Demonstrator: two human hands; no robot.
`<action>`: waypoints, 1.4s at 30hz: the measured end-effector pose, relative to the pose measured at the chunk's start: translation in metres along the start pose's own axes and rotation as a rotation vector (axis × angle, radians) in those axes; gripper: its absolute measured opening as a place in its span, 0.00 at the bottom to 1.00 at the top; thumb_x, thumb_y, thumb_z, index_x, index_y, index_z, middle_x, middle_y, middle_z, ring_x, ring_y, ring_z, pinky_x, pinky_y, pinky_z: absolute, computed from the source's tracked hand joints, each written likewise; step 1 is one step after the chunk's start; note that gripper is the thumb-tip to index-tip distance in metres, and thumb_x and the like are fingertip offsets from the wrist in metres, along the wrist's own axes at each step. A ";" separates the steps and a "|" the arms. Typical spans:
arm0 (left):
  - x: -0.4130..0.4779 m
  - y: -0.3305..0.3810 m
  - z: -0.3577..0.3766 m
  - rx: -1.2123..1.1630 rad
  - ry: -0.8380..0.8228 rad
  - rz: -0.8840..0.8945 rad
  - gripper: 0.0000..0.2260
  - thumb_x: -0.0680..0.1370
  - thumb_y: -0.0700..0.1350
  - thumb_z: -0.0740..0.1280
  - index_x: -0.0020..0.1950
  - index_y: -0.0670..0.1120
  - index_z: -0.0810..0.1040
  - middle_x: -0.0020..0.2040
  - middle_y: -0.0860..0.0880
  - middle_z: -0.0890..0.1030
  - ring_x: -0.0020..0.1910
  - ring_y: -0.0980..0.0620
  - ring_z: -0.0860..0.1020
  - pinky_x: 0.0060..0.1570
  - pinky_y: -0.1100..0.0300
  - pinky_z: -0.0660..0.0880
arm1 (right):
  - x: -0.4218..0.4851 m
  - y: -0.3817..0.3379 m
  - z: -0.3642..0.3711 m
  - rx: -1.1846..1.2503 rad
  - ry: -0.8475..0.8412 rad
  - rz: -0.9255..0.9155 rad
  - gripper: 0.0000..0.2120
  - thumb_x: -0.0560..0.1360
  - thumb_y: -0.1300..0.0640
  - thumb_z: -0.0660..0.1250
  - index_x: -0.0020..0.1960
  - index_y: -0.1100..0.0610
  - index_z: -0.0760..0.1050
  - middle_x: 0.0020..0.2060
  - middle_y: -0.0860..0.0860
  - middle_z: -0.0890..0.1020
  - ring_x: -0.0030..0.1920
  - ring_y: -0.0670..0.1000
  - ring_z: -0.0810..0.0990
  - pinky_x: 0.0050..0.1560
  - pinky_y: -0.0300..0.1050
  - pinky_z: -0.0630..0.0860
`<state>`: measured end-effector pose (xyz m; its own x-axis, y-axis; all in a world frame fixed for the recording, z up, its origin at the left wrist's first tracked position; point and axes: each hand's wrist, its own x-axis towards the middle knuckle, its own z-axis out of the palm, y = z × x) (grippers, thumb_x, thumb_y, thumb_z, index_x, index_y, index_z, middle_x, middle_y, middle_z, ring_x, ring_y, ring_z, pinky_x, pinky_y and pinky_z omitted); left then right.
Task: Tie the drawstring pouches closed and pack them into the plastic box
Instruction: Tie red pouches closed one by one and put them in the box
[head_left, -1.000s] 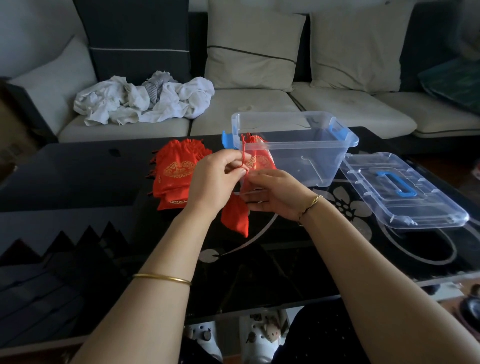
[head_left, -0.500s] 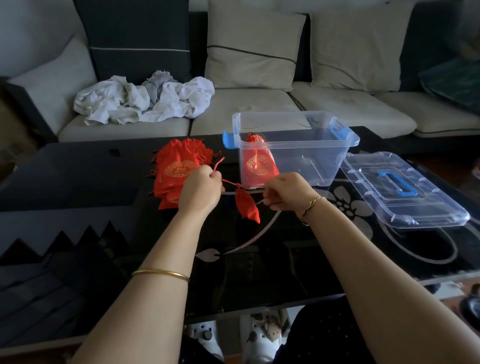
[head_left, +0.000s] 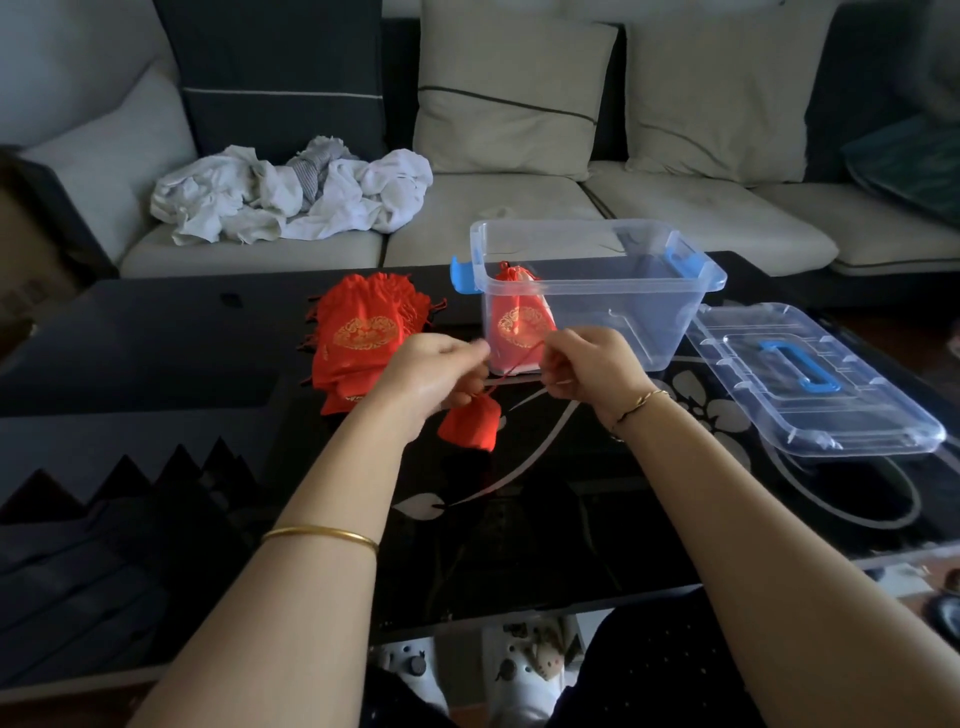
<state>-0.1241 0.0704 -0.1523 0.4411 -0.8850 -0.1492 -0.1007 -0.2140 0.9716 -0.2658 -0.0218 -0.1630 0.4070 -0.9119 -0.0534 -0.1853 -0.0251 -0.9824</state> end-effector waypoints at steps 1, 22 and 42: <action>0.000 -0.001 0.001 0.042 -0.046 -0.006 0.05 0.76 0.43 0.68 0.41 0.43 0.79 0.36 0.48 0.79 0.35 0.54 0.76 0.37 0.61 0.73 | -0.003 -0.004 0.002 0.026 -0.025 -0.035 0.12 0.76 0.59 0.61 0.35 0.60 0.74 0.31 0.54 0.77 0.30 0.49 0.75 0.33 0.40 0.76; 0.000 -0.004 0.007 0.006 0.079 -0.005 0.08 0.78 0.40 0.65 0.40 0.44 0.78 0.33 0.46 0.80 0.31 0.55 0.78 0.30 0.66 0.75 | -0.011 -0.001 0.019 -0.313 -0.201 -0.238 0.08 0.70 0.60 0.72 0.44 0.56 0.73 0.34 0.51 0.78 0.32 0.45 0.75 0.34 0.37 0.74; -0.003 0.006 -0.006 0.195 0.283 0.281 0.03 0.74 0.40 0.68 0.47 0.43 0.79 0.39 0.51 0.77 0.39 0.56 0.76 0.40 0.64 0.75 | -0.014 -0.002 0.022 -0.283 -0.082 -0.215 0.03 0.72 0.60 0.70 0.39 0.56 0.80 0.32 0.45 0.78 0.32 0.40 0.75 0.35 0.31 0.71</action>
<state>-0.1207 0.0747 -0.1444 0.5963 -0.7779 0.1983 -0.4061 -0.0792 0.9104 -0.2511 0.0002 -0.1638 0.5314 -0.8381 0.1234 -0.3236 -0.3355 -0.8847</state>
